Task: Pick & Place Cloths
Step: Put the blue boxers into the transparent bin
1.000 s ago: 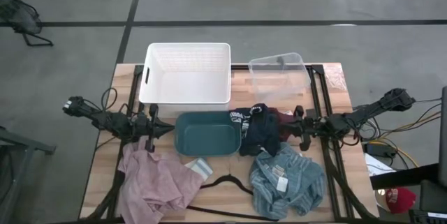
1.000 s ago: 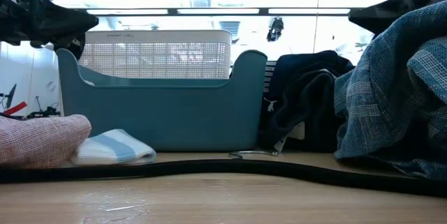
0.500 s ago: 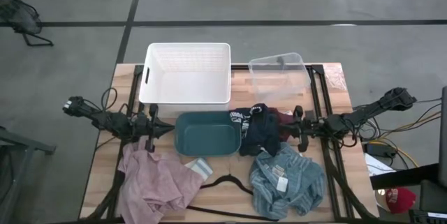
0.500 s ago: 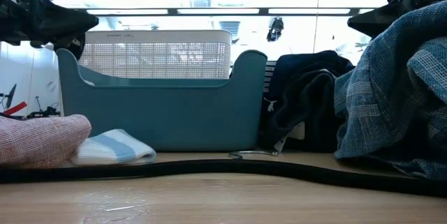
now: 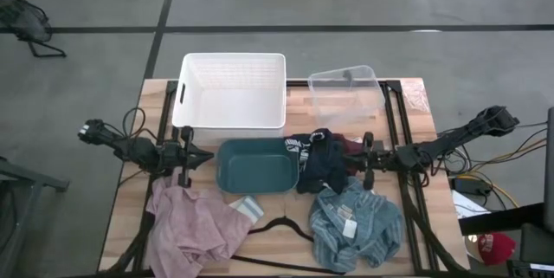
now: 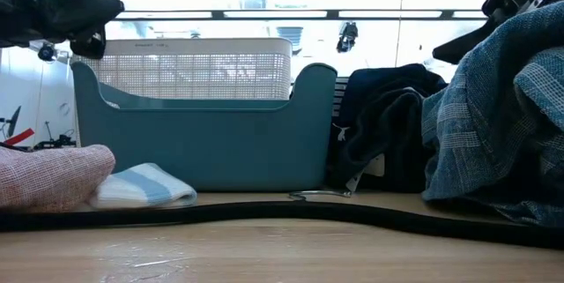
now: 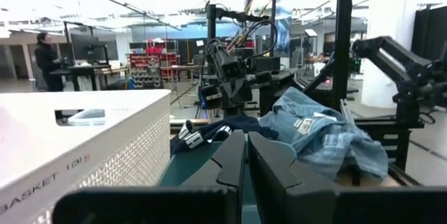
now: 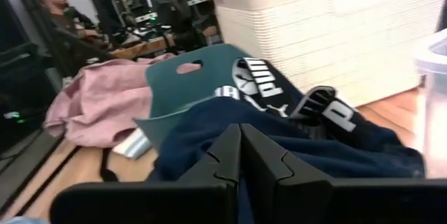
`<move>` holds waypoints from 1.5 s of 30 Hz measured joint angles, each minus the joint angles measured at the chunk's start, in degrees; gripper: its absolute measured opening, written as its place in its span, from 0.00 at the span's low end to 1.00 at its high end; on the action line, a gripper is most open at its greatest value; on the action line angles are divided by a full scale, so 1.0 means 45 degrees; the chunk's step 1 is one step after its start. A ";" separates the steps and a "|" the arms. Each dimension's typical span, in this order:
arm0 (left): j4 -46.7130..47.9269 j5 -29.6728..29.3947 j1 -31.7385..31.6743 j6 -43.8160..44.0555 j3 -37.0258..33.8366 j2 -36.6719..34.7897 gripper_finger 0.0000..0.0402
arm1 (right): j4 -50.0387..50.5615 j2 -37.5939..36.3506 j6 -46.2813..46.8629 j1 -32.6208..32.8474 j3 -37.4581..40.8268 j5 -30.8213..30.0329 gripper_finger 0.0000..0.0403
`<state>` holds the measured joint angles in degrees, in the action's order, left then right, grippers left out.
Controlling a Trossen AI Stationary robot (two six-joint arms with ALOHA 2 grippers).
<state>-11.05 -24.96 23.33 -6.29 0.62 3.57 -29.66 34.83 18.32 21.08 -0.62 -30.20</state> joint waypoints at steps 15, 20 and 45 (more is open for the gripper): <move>0.0155 -0.0001 0.0000 0.0074 -0.0029 0.0185 0.06 | 0.3442 0.3005 -0.1166 0.0006 -0.3631 -0.0086 0.40; 0.0267 -0.0002 0.0000 0.0171 -0.0034 0.0228 0.06 | 0.5571 0.4545 -0.0304 0.0006 -0.5299 0.0152 0.49; 0.0874 0.0007 -0.0001 0.0783 -0.0053 0.0238 0.06 | 0.9598 0.9184 0.0963 0.0001 -0.9128 -0.0010 0.34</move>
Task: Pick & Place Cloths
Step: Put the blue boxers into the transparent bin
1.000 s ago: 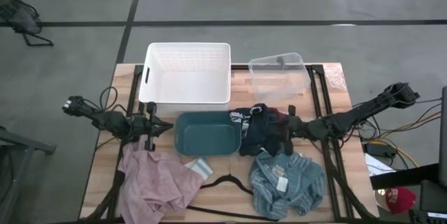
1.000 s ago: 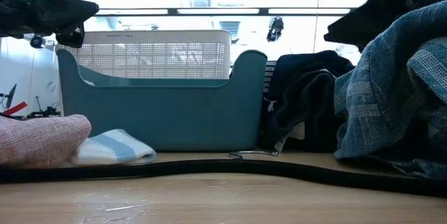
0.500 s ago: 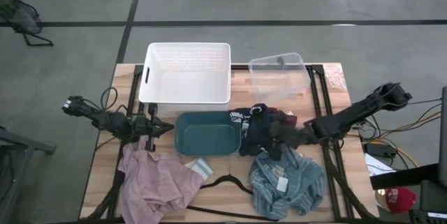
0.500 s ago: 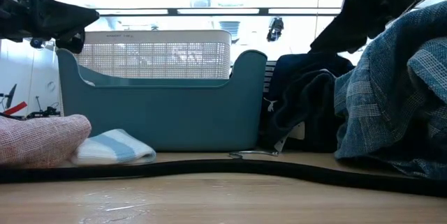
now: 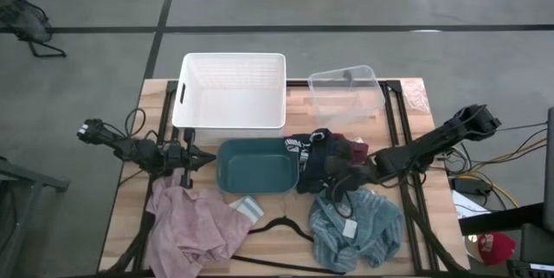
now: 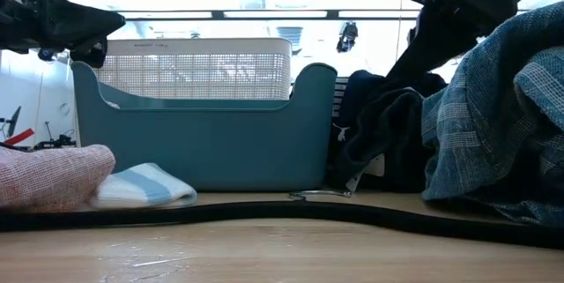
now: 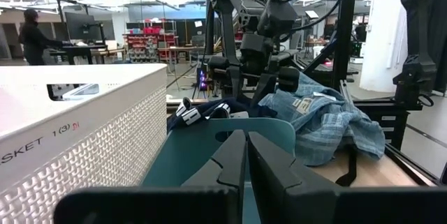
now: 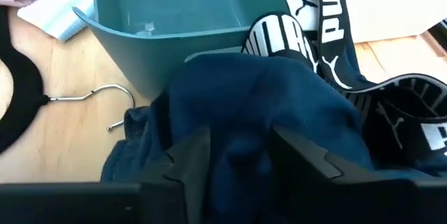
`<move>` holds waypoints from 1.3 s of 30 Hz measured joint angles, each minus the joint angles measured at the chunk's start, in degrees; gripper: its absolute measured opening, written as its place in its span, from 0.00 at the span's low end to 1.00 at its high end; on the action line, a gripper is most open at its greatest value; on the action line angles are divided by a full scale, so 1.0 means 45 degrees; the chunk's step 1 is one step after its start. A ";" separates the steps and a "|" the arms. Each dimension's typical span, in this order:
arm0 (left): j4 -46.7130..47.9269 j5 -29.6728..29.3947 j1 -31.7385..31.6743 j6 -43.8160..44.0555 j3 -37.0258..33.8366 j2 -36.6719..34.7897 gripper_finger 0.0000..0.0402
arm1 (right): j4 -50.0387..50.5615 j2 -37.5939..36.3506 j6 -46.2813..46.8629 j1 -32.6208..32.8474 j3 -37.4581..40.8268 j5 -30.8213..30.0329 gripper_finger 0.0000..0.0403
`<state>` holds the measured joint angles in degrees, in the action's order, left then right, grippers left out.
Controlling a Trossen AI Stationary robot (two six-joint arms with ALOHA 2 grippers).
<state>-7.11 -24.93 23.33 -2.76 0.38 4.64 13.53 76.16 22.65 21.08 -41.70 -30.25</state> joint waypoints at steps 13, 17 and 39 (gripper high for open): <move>0.0058 -0.0004 -0.0004 0.0000 -0.0005 0.0005 0.06 | -0.0003 0.0268 -0.1329 -0.0001 0.0007 -0.2126 0.03; 0.0068 -0.0004 0.0001 0.0000 -0.0005 0.0005 0.06 | -0.0016 -0.0113 -0.1815 -0.0010 0.0007 -0.2951 0.02; 0.0057 -0.0004 -0.0002 -0.0002 -0.0010 0.0005 0.06 | -0.2160 -0.4097 -0.6612 -0.0034 0.0002 -0.4761 0.02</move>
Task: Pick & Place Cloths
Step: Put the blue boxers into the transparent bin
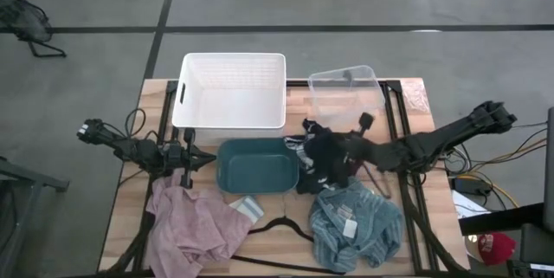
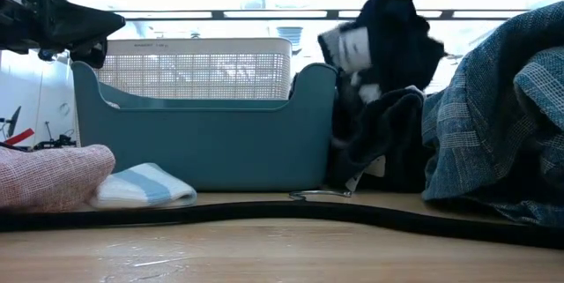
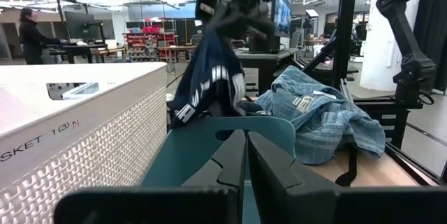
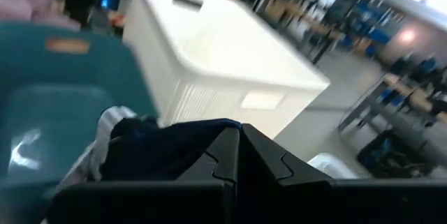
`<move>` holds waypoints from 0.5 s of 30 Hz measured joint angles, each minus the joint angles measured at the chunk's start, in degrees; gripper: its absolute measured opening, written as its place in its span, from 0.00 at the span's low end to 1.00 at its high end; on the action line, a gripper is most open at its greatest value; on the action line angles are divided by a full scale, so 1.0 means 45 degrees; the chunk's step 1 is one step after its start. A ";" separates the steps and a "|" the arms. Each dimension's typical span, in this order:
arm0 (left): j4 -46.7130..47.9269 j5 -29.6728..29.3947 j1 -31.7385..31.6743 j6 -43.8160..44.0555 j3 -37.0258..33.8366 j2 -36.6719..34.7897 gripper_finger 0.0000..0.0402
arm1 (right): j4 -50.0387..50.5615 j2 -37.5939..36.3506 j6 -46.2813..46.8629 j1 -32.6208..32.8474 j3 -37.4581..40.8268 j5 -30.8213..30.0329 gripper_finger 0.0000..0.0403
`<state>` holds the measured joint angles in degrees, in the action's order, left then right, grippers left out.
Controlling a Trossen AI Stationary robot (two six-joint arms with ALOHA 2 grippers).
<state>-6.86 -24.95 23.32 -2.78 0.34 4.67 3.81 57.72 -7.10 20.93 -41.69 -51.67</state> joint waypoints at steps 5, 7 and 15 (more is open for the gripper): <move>0.0006 0.0004 0.0002 -0.0002 0.0000 0.0000 0.06 | -0.1731 -0.1045 -0.2141 -0.0006 0.0000 -0.0264 0.02; 0.0006 0.0000 -0.0002 -0.0002 0.0000 0.0000 0.06 | -0.2543 -0.1421 -0.2915 -0.0095 0.0000 -0.0268 0.02; 0.0026 0.0000 -0.0002 0.0002 0.0000 0.0000 0.06 | -0.4062 -0.2548 -0.4512 -0.0556 -0.0005 -0.0233 0.02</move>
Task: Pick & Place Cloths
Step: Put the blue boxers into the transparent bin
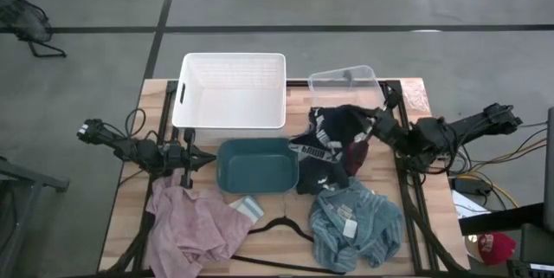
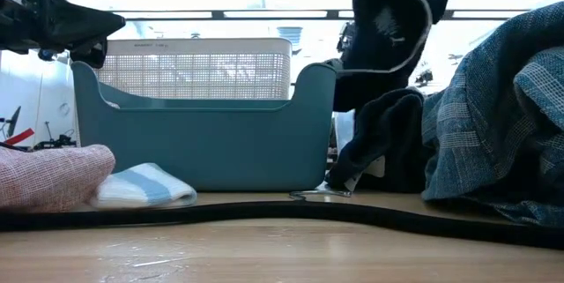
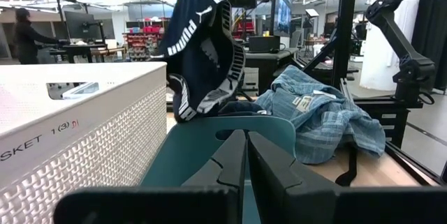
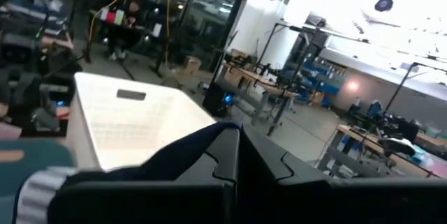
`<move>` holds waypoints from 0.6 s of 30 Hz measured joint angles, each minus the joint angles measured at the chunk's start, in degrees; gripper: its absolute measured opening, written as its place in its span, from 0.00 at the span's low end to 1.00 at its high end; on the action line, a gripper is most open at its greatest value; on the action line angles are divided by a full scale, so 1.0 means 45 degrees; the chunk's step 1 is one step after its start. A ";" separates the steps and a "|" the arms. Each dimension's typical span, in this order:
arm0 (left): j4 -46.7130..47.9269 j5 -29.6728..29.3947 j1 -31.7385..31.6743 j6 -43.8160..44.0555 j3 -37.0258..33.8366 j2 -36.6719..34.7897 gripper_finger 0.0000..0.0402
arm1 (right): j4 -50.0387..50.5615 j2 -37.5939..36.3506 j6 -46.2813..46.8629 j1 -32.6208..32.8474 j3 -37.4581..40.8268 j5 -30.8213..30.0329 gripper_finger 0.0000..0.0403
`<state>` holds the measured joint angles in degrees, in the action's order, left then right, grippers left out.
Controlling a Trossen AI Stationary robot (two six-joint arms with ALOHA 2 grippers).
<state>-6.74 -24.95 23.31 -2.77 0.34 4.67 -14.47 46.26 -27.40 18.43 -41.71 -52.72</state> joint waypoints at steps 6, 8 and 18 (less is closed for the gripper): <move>0.0008 0.0001 0.0001 -0.0002 0.0000 0.0000 0.06 | -0.1428 -0.0199 -0.1061 -0.0023 -0.0015 0.0430 0.02; 0.0001 0.0005 0.0000 -0.0001 0.0000 -0.0001 0.06 | -0.1839 -0.0165 -0.1525 -0.0018 -0.0015 0.0448 0.02; -0.0015 0.0005 0.0005 -0.0004 0.0000 0.0000 0.06 | -0.2453 -0.0143 -0.3170 -0.0087 -0.0581 0.0295 0.02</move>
<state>-6.81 -24.93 23.33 -2.79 0.34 4.67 -25.51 45.62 -41.67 18.04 -44.33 -51.40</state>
